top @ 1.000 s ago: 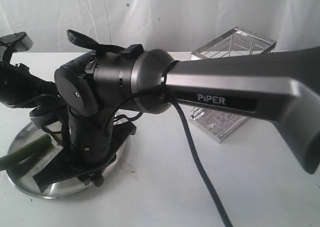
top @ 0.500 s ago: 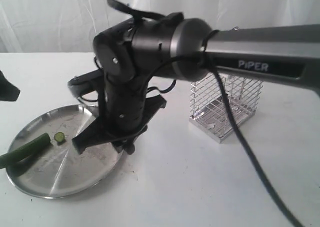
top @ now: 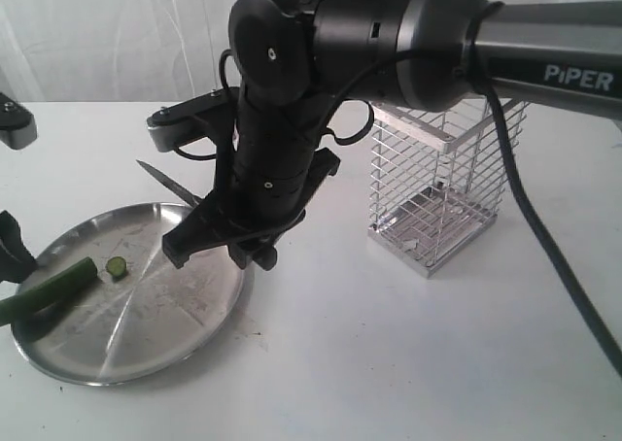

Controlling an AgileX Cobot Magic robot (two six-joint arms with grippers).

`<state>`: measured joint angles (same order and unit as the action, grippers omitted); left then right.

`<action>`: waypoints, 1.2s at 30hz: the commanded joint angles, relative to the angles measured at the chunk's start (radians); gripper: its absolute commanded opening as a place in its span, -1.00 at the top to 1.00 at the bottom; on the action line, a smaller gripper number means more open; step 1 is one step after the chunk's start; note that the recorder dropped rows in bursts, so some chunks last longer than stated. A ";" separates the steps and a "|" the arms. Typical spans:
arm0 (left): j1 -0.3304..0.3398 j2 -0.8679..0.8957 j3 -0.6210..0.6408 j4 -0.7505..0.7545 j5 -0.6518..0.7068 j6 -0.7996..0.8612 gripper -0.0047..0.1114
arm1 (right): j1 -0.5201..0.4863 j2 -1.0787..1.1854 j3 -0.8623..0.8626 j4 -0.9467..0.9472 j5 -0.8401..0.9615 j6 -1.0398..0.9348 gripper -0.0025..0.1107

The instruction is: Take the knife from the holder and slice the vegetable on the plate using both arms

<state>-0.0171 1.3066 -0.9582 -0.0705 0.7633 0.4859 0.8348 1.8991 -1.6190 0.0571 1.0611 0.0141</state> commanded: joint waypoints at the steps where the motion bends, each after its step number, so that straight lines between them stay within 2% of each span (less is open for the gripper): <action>1: -0.006 0.049 -0.001 0.002 -0.008 -0.018 -0.06 | -0.006 -0.012 0.003 0.032 -0.006 -0.020 0.96; 10: -0.006 0.150 0.065 -0.014 -0.119 -0.018 -0.06 | -0.006 -0.012 0.003 0.032 -0.013 -0.033 0.96; 18: -0.006 0.211 0.067 -0.010 -0.199 -0.018 -0.06 | -0.006 -0.012 0.003 0.032 -0.022 -0.037 0.96; 22: -0.006 0.257 0.067 -0.010 -0.247 -0.018 -0.15 | -0.006 -0.012 0.003 0.032 -0.022 -0.037 0.96; 36: -0.006 0.338 0.067 0.028 -0.378 -0.022 -0.15 | -0.006 -0.012 0.003 0.032 -0.031 -0.037 0.96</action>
<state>-0.0171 1.6405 -0.8978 -0.0456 0.4011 0.4727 0.8348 1.8991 -1.6190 0.0904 1.0399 -0.0116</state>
